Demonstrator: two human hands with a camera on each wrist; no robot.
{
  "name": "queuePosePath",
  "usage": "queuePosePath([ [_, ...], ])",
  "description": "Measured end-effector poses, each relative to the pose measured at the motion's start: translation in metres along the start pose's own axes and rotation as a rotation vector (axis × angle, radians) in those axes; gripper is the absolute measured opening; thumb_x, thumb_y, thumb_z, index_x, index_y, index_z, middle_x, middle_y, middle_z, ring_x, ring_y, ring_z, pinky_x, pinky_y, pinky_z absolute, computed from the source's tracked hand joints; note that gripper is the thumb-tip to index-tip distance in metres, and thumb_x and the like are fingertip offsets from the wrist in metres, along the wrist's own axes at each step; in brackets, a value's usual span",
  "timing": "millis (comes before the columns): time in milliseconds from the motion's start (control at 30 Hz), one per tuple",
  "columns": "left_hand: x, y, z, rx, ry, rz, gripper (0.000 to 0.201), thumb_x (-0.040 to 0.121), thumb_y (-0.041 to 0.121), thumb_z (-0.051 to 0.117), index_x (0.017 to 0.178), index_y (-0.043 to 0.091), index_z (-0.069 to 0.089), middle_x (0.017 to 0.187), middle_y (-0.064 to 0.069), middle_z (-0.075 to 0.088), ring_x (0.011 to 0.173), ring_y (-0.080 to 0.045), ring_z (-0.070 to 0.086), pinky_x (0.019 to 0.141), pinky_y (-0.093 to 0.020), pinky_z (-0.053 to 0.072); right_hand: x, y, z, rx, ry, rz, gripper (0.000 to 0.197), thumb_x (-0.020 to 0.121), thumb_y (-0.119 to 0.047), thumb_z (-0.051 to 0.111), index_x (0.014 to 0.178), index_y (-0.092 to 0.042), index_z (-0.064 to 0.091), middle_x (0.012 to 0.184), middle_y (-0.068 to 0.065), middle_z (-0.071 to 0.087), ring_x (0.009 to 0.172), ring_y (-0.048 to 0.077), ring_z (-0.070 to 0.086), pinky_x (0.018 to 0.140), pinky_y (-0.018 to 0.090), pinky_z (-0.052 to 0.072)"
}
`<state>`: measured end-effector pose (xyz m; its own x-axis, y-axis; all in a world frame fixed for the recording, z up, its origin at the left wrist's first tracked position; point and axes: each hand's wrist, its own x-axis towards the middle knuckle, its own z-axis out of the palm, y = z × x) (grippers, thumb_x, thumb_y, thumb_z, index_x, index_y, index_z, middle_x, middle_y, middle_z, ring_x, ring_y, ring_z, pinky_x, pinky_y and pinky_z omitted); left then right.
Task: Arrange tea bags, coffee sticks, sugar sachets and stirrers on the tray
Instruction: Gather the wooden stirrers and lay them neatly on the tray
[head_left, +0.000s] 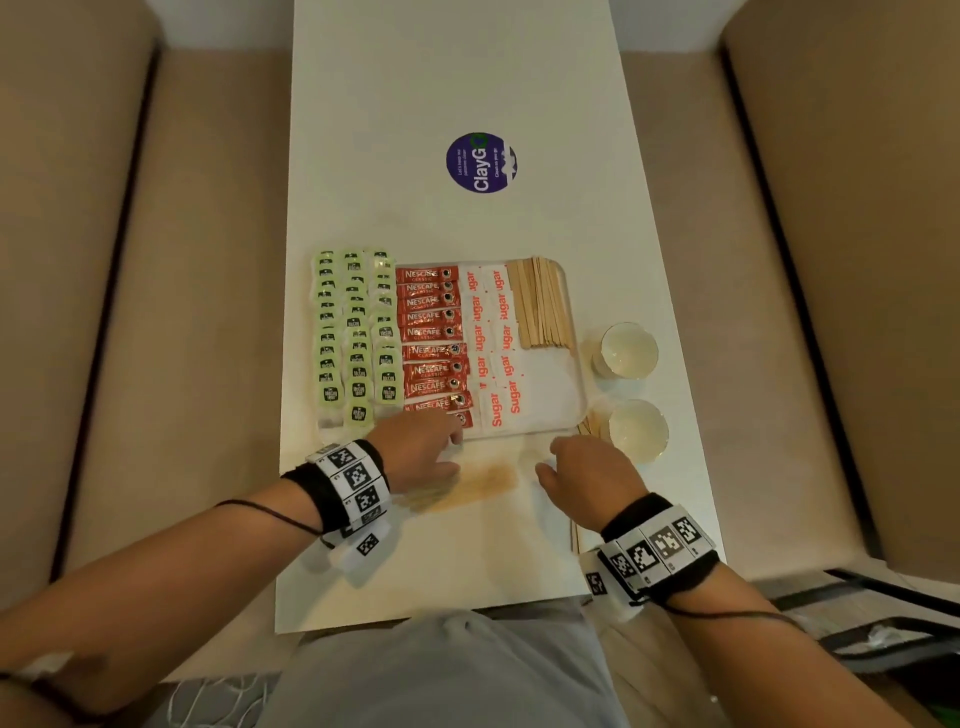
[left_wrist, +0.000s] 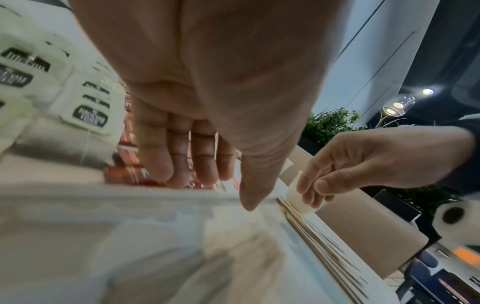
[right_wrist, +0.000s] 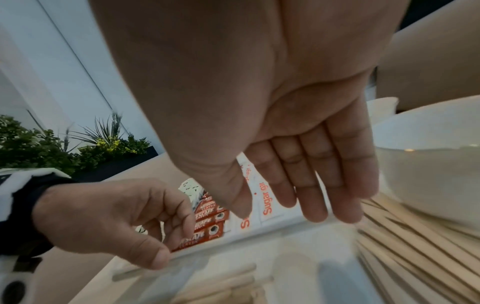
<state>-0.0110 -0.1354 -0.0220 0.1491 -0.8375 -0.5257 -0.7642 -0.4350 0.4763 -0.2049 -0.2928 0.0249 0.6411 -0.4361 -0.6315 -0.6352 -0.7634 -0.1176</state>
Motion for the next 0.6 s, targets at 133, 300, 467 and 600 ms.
queuePosePath([
  [133,-0.008,0.011,0.029,0.074,-0.023,0.005,0.040,0.086,0.044,0.068,0.120,0.025,0.058,0.111,0.006,0.058,0.099,-0.015,0.055,0.078,-0.029,0.045,-0.028,0.009,0.013,-0.006,-0.042,0.165,0.032,0.104,-0.038,0.044,0.106,-0.012,0.063,0.097,0.004,0.064,0.081,0.020,0.055,0.071,0.029,0.042],
  [300,-0.011,0.024,0.048,0.197,0.015,-0.057,0.043,0.079,0.041,0.072,0.112,0.021,0.054,0.107,0.001,0.050,0.094,-0.020,0.050,0.072,-0.032,0.042,-0.047,0.022,0.031,-0.038,-0.070,0.258,0.037,0.104,-0.044,0.044,0.105,-0.013,0.064,0.089,-0.001,0.059,0.080,0.019,0.057,0.068,0.028,0.045],
  [467,-0.003,0.035,0.062,0.118,0.066,-0.142,0.033,0.086,0.032,0.065,0.112,0.018,0.051,0.111,-0.001,0.050,0.100,-0.026,0.055,0.078,-0.036,0.048,-0.035,0.043,0.042,-0.050,-0.017,0.293,0.054,0.099,-0.055,0.048,0.125,-0.008,0.055,0.117,0.008,0.060,0.105,0.026,0.063,0.085,0.034,0.052],
  [600,0.001,0.048,0.066,0.034,0.122,-0.217,0.027,0.093,0.024,0.061,0.117,0.014,0.055,0.113,-0.005,0.052,0.099,-0.027,0.058,0.082,-0.037,0.049,-0.025,0.054,0.049,-0.020,0.009,0.287,0.062,0.097,-0.054,0.053,0.136,-0.006,0.044,0.123,0.011,0.052,0.107,0.030,0.061,0.088,0.039,0.051],
])
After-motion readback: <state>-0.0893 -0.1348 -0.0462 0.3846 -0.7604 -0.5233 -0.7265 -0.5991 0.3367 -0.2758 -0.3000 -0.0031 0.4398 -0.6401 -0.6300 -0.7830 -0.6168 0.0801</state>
